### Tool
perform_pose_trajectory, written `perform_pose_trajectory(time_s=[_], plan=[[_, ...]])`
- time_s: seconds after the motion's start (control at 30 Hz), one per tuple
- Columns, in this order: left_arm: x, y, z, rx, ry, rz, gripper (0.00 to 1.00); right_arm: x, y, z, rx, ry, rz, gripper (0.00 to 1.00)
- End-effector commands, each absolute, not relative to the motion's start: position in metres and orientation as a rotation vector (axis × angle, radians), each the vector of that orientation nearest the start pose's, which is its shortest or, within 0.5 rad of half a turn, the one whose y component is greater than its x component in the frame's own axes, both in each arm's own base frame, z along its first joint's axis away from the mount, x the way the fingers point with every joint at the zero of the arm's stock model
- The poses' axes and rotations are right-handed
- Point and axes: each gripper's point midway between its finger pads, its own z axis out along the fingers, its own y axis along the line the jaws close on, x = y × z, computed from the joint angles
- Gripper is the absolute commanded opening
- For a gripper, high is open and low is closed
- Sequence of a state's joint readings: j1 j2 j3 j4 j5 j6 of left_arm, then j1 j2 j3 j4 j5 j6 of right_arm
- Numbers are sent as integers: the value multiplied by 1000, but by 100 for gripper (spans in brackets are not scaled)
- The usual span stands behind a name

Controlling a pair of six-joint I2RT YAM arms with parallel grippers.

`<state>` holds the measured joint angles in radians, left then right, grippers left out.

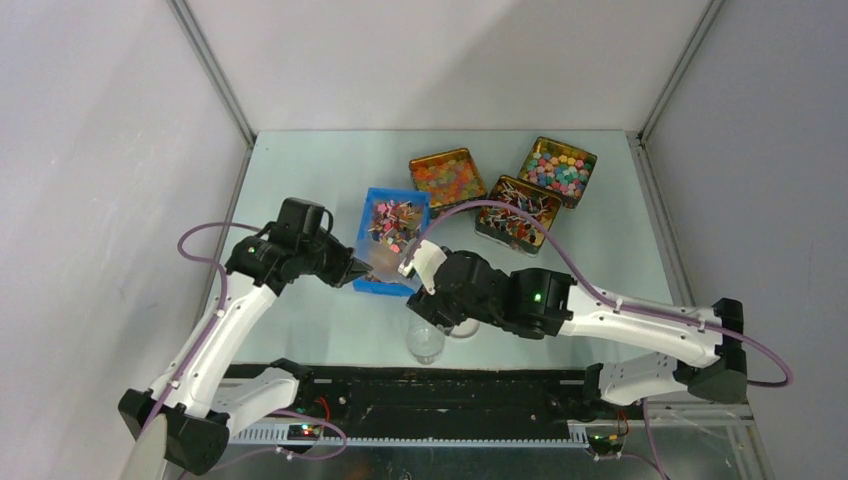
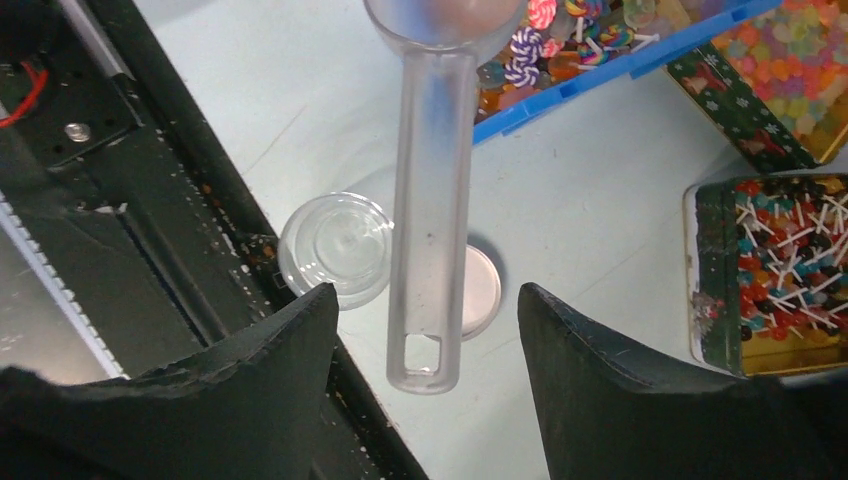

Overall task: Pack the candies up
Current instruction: Adjust the spatula.

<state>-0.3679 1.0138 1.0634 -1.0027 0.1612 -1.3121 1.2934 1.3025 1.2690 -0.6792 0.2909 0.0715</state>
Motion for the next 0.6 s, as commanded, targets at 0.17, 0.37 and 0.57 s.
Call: perform_pose_trajectory(time_s=[0.17,0.37,0.57], plan=[[216,-162,217,-1180,2428,-905,0,162,327,240,-1125,1935,259,62],[218,-164,219,-1179,2394,-941,0,162,331,234,-1144,1948,245,47],[219,-167,218,-1183,2393,-968,0,161,332,227,-1164,1961,233,46]])
